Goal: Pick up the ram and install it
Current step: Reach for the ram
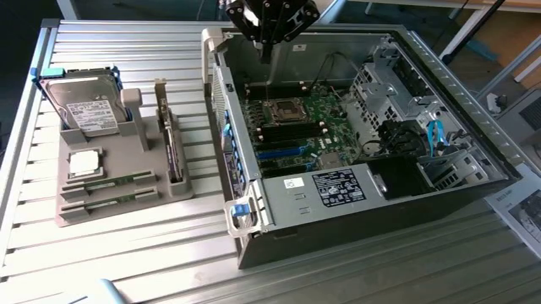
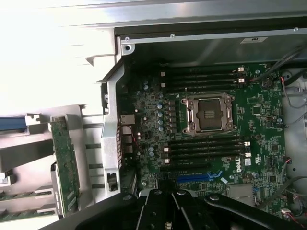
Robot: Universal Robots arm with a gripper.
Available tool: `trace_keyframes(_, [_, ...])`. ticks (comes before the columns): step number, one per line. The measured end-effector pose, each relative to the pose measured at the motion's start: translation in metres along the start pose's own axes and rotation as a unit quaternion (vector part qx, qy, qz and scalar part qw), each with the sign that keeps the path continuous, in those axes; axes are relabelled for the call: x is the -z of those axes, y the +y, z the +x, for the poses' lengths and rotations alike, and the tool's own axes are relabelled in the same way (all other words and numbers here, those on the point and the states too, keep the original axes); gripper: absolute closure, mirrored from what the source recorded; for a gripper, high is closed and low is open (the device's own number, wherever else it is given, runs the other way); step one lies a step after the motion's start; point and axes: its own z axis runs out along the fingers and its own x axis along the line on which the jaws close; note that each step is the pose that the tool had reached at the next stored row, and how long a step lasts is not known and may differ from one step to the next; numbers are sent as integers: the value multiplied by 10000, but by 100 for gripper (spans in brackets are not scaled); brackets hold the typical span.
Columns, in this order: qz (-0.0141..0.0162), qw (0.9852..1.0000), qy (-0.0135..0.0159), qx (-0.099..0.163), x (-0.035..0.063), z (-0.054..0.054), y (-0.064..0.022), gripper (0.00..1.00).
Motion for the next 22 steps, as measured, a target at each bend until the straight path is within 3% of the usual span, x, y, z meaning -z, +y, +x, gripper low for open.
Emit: trace_keyframes(22, [1, 10000, 0, 0, 18, 721, -54, 90])
